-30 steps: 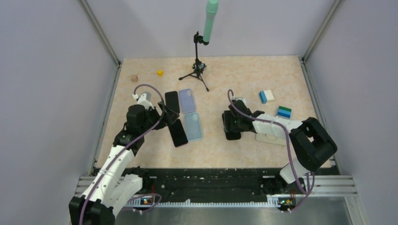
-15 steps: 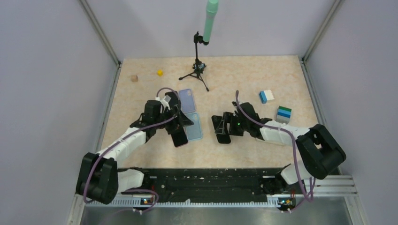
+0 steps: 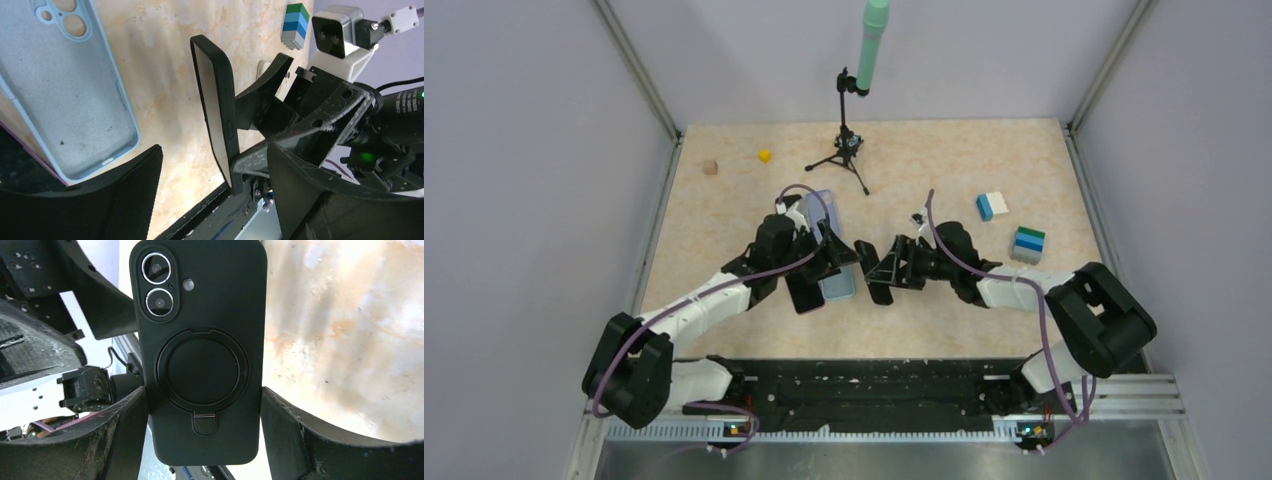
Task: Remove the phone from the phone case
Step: Pick up the phone at the center of the board.
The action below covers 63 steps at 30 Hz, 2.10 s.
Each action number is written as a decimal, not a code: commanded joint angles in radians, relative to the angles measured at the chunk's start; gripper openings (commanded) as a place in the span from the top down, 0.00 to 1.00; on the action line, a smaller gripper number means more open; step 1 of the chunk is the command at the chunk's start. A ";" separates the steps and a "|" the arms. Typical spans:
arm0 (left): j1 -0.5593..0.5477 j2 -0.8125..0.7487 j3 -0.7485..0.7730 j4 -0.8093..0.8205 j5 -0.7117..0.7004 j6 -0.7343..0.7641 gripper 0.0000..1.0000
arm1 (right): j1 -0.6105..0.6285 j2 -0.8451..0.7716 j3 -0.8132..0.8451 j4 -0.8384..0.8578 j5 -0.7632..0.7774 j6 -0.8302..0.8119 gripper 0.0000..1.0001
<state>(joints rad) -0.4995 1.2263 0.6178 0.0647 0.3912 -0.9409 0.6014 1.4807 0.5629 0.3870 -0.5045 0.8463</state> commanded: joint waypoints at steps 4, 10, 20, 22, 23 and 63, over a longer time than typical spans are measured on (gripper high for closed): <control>-0.034 0.040 0.046 0.092 -0.111 -0.074 0.23 | 0.063 -0.010 0.087 0.097 -0.018 -0.044 0.52; -0.035 0.101 0.083 0.040 -0.092 -0.044 0.32 | 0.118 -0.013 0.146 -0.005 0.069 -0.107 0.52; -0.035 0.107 0.080 0.047 -0.088 -0.041 0.75 | 0.158 0.012 0.204 -0.083 0.129 -0.141 0.51; -0.036 0.112 0.079 0.052 -0.076 -0.042 0.87 | 0.168 0.020 0.221 -0.106 0.140 -0.153 0.50; -0.034 0.115 0.081 0.054 -0.069 -0.046 0.95 | 0.175 0.026 0.233 -0.133 0.148 -0.165 0.49; -0.033 0.058 0.287 -0.256 -0.200 -0.230 1.00 | 0.763 0.012 0.297 -0.151 1.378 -0.954 0.44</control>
<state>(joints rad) -0.5320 1.3426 0.8513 -0.2436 0.1673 -1.1362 1.3502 1.4628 0.8009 0.2016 0.7612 -0.0677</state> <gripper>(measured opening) 0.179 0.594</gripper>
